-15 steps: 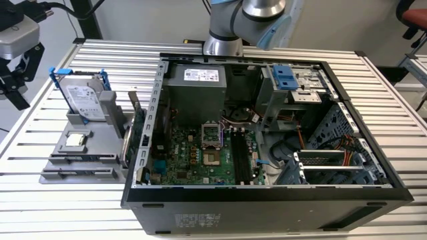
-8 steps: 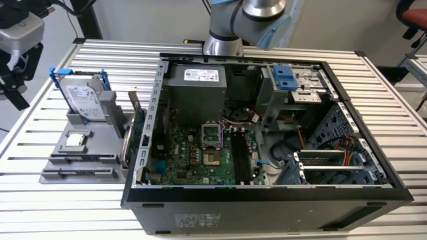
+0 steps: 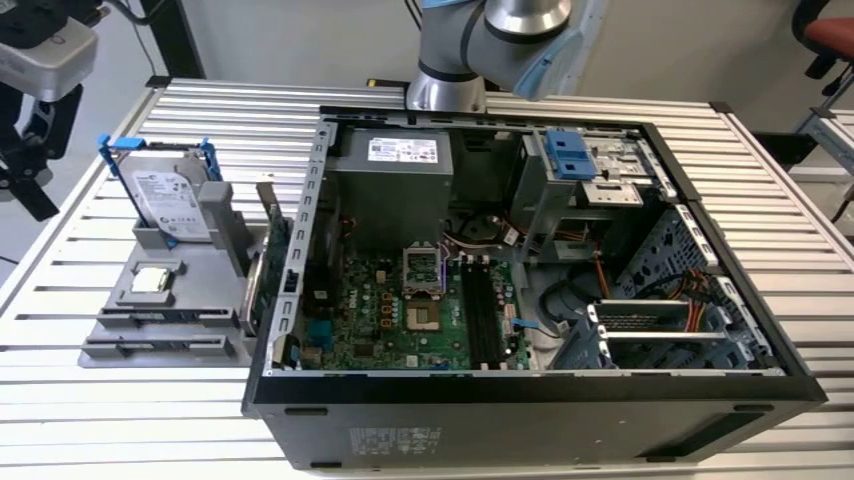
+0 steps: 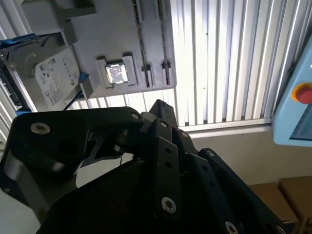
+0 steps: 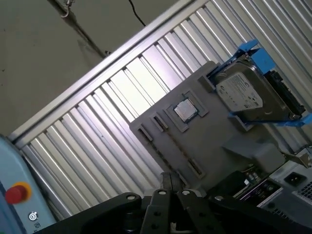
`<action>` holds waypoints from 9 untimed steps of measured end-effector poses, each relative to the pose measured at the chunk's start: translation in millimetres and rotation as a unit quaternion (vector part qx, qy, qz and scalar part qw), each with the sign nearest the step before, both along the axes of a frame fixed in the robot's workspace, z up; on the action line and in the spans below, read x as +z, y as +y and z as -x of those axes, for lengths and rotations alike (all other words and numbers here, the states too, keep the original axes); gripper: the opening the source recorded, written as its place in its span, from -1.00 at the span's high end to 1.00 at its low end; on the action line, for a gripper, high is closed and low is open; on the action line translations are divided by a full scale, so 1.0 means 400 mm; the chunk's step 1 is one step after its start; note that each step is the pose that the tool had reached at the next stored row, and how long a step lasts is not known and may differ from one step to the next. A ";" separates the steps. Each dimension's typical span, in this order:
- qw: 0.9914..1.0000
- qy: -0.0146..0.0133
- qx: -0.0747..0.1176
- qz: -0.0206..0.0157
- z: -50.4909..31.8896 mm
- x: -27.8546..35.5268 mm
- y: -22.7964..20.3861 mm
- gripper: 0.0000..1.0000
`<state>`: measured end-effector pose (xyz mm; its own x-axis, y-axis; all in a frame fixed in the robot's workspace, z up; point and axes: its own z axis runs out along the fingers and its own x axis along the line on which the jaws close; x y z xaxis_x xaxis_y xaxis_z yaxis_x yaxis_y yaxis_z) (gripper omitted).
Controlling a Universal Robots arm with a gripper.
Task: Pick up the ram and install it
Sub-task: 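Pick up the ram and move it above insertion slot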
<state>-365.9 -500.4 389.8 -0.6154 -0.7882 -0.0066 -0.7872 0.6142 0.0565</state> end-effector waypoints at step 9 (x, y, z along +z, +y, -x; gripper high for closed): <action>0.998 0.000 0.058 0.000 0.000 0.000 0.000 1.00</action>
